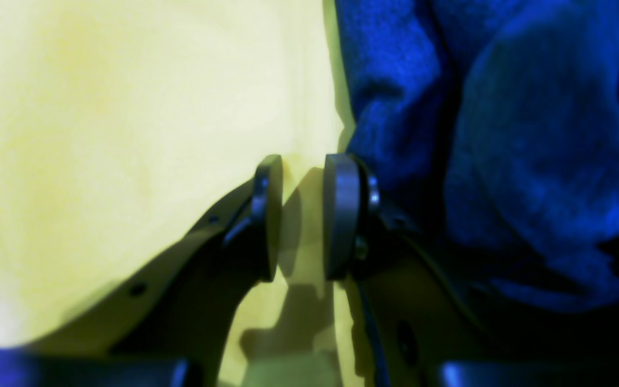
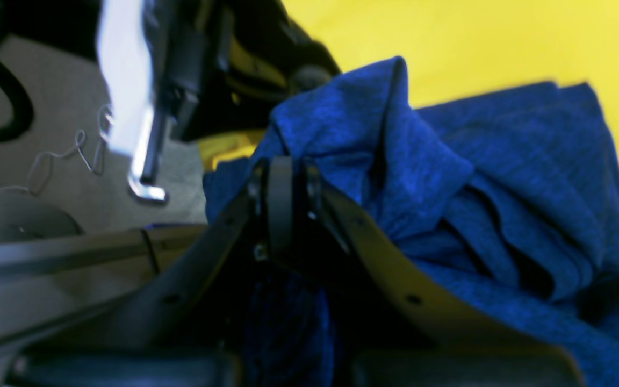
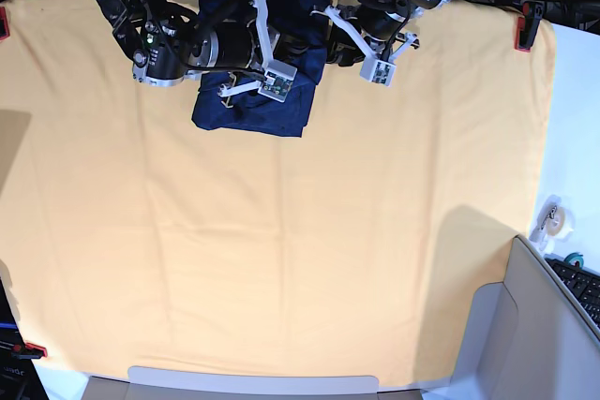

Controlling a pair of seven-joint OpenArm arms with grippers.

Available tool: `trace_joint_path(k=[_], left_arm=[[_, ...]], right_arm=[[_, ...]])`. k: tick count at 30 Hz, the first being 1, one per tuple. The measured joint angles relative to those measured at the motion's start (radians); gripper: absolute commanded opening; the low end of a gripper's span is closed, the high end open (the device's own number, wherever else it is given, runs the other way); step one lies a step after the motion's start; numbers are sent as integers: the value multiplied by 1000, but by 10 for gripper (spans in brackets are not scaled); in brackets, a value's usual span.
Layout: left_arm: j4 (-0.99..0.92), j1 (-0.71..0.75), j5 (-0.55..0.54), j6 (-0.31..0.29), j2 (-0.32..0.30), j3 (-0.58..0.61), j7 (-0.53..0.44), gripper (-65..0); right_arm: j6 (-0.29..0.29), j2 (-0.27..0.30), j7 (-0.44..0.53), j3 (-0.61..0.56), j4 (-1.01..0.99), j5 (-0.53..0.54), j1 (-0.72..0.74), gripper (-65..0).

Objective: Fold the T-shirt properly

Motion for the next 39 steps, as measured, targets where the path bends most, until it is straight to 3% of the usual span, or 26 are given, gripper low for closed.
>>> trace_joint_path(k=[7,39], left_arm=[[0,0,0,0,0,0,0,-513],[0,0,0,0,0,0,0,-513]], right_arm=[[0,-7,-4,-6,0,-2,12,-275],[0,-13,0,-1,-44,-3,15,-274]])
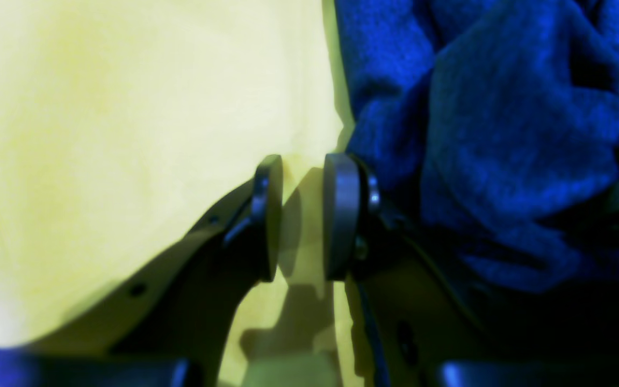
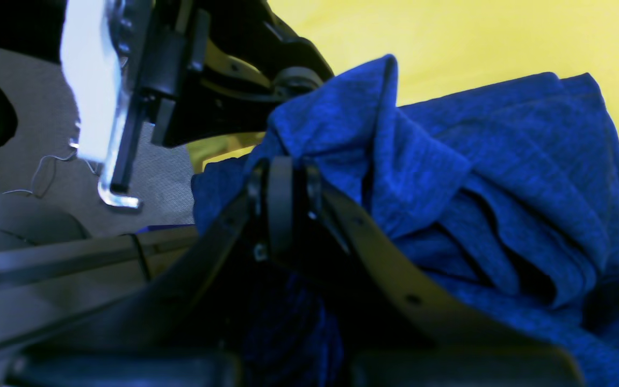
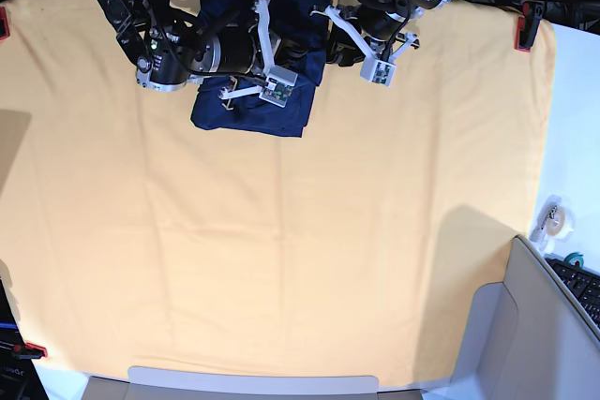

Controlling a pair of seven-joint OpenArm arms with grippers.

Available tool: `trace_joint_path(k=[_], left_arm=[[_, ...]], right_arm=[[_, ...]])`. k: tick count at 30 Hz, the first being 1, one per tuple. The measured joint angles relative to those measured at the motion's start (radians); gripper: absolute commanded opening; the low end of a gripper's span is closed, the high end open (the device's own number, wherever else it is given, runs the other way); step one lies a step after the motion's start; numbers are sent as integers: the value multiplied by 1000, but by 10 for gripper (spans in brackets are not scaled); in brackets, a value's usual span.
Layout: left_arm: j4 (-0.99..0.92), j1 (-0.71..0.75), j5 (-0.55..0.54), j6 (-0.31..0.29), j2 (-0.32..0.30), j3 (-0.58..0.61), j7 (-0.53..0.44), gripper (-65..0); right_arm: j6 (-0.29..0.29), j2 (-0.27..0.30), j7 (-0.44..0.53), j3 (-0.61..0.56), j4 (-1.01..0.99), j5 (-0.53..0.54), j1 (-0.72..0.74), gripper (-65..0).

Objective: Fold the T-shirt properly

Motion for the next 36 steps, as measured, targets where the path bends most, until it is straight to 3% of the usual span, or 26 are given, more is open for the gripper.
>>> trace_joint_path(k=[32,36], left_arm=[[0,0,0,0,0,-2,0,-513],[0,0,0,0,0,-2,0,-513]], right_arm=[[0,-3,4,0,-1,1,-3,-274],[0,-23,8,0,25,7,0,-274]])
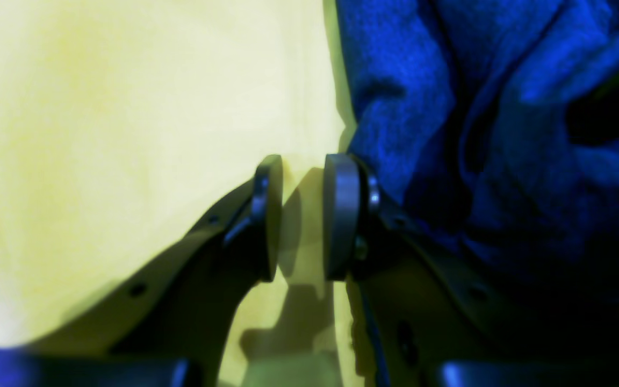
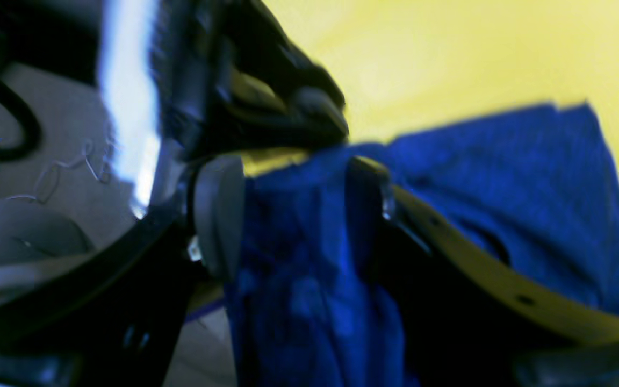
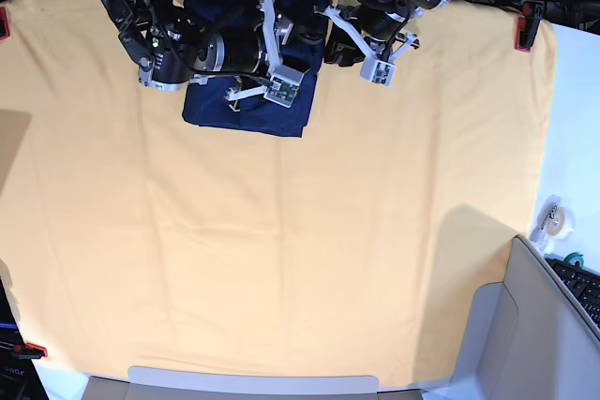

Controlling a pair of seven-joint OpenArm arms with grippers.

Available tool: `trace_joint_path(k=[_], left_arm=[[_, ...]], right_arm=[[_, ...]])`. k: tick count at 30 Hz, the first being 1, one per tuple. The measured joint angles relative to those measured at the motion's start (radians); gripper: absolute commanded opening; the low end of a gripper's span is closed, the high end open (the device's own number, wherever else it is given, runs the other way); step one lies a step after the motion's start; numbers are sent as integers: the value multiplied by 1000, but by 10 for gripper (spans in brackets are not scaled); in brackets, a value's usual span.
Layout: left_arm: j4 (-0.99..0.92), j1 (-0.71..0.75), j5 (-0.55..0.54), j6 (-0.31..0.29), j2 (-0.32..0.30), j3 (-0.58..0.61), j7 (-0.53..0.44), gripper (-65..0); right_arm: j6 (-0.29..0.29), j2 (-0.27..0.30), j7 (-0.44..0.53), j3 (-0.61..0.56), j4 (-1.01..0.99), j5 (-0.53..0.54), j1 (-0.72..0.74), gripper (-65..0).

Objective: Fold the T-shirt properly

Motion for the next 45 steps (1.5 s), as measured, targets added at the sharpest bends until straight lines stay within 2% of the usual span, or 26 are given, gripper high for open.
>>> trace_joint_path(k=[6,9,11,14,18,19,22,24,29,32,38,40,45], left_arm=[[0,0,0,0,-3,-1,-2,-513],[20,7,-8,-5,6,-69,23,-513],[47,10,11,17,5,-128,37,-513],[111,14,13,12,-2,-211,39,-513],[166,3,11,8,0,-247,32,-517],[179,4,8,8,0,-246,39,-535],[187,-19,11,7,-3,-155,52,-613],[187,-56,7,3,-7,-75,50,-637],[188,-130,7,8,-10,129,53,-584],[188,-182,8,10,-14,264,51,-573],[188,-285,7,5,-13,536,223,-573],[188,-319,11,8,-13,573,257,-574],[187,-349,15,9,-16,577,284,-574]], right_arm=[[0,-58,-7,21,0,-3,18,-274],[0,-87,-7,81,11,10,35,-275],[0,-88,-6,170,11,11,46,-275],[0,-79,0,325,10,-3,45,-275],[0,-43,-1,398,10,6,23,-276],[0,-37,-2,413,10,0,11,-276],[0,-11,-5,457,1,6,-19,-276],[0,-4,-1,492,-19,6,-33,-276],[0,8,45,579,-43,7,-87,-276],[0,9,44,616,-68,5,-102,-276],[0,-9,42,612,-98,-1,-103,-276],[0,-33,39,611,-99,0,-103,-276],[0,-44,37,592,-97,-2,-117,-276]])
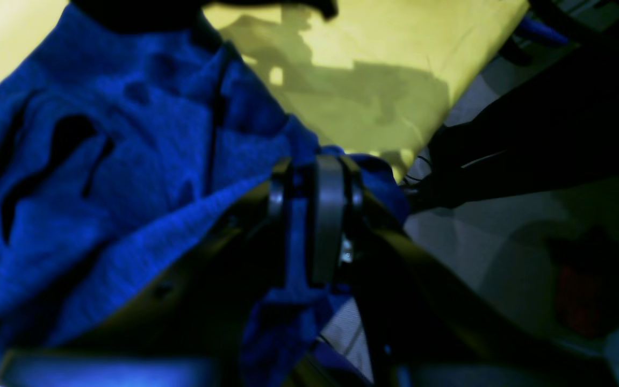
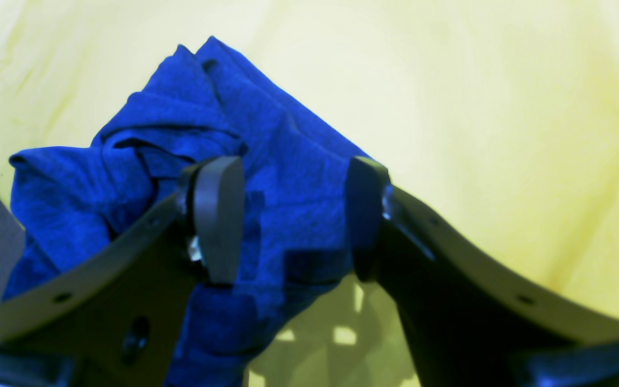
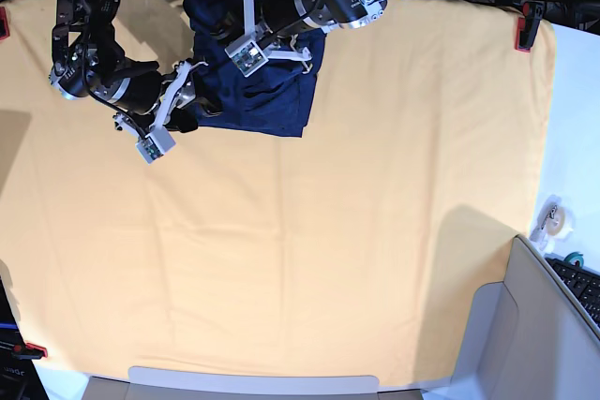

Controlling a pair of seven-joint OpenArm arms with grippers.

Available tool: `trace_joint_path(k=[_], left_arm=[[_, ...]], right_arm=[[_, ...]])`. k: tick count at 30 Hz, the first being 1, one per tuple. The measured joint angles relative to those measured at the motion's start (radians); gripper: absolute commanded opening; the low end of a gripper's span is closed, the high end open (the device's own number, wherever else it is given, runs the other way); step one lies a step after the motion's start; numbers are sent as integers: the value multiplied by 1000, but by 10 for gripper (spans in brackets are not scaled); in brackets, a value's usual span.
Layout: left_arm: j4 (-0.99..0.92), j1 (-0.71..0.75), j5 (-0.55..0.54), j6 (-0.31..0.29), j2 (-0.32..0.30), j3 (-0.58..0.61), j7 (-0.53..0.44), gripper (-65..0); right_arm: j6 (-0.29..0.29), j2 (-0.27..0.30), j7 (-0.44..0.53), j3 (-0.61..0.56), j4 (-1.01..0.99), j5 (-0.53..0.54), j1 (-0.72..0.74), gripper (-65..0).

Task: Fold the T-shirt properly
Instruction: 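Grasp the shirt bundle with the left gripper beside the right gripper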

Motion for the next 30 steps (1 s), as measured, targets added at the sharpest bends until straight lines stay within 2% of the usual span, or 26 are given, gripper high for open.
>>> trace_joint_path(k=[9,12,14,18,21,26,30], left_arm=[[-62,-28,2,2,-1,1,-7,-574],[-93,-19,-3,-1,-53,2,-6,-574],[-94,3,3,3,-85,0,-6,-574],[-91,32,-4,-1,-105,1,-5,-574],[-89,50,2,2,-115,0,72,-574],[-88,65,0,0,-109,0,132,-574],[-68,93,6,21,-109,-1,161,-574]], right_arm=[[0,-20,0,-3,-94,-10,10,-276],[0,-47,5,-8,-113,-8,15,-276],[0,-42,7,-19,-139,-38,14,-276],[0,-41,24,-84,-193,-97,34,-276],[0,-42,47,-134,-226,-127,65,-276],[7,-95,76,-147,-280,-193,105,-276],[8,-128,76,-143,-305,-246,132,-276]])
